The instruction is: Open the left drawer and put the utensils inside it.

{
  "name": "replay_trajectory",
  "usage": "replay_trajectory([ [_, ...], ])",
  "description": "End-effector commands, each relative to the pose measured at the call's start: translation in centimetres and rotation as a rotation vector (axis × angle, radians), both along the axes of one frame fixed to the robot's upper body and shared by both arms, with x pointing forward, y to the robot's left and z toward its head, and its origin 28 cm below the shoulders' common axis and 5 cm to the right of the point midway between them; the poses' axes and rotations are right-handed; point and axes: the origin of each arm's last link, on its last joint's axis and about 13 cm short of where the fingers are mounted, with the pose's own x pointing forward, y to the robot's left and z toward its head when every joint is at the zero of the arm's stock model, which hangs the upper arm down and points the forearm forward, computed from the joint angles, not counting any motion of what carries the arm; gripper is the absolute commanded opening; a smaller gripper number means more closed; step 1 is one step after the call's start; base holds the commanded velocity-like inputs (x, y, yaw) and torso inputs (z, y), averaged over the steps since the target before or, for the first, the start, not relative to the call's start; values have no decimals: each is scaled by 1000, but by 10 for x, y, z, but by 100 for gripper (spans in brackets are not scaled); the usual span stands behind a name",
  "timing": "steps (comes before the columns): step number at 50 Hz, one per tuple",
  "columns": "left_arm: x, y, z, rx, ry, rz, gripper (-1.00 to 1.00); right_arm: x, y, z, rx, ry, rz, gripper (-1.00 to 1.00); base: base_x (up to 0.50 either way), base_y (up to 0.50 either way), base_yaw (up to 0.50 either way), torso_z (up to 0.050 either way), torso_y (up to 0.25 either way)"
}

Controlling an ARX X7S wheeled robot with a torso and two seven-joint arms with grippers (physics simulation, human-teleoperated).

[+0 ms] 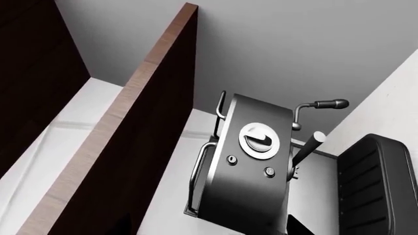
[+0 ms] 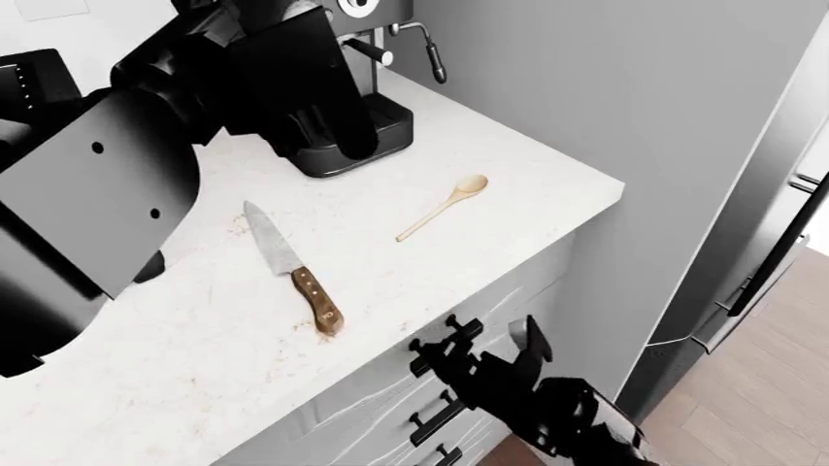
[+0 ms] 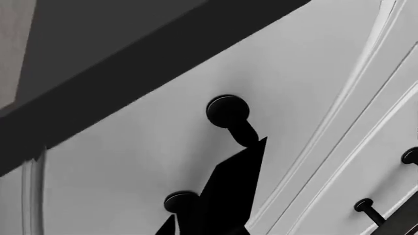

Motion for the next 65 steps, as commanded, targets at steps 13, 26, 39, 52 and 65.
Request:
replay_trajectory([
  [13,0,2,0,-4,2,3,100,-50,-20,-1,85,-58,-149,-100,0,0,0,0,1],
  [26,1,1,-3,-3,8,1,100,-123,-38,-17,58,-27,-249,-100,0,0,-3,0,1],
  [39,2,-1,-7,-1,14,-1,100,-181,-65,-7,-23,-26,-393,-100,0,0,-1,0,0],
  [52,1,-3,-5,-5,16,-10,100,-211,-86,-13,-61,9,-508,-100,0,0,-2,0,0],
  [65,2,-3,-8,-4,23,-11,100,-212,-89,-15,-67,21,-540,-100,-1,-1,-2,0,0],
])
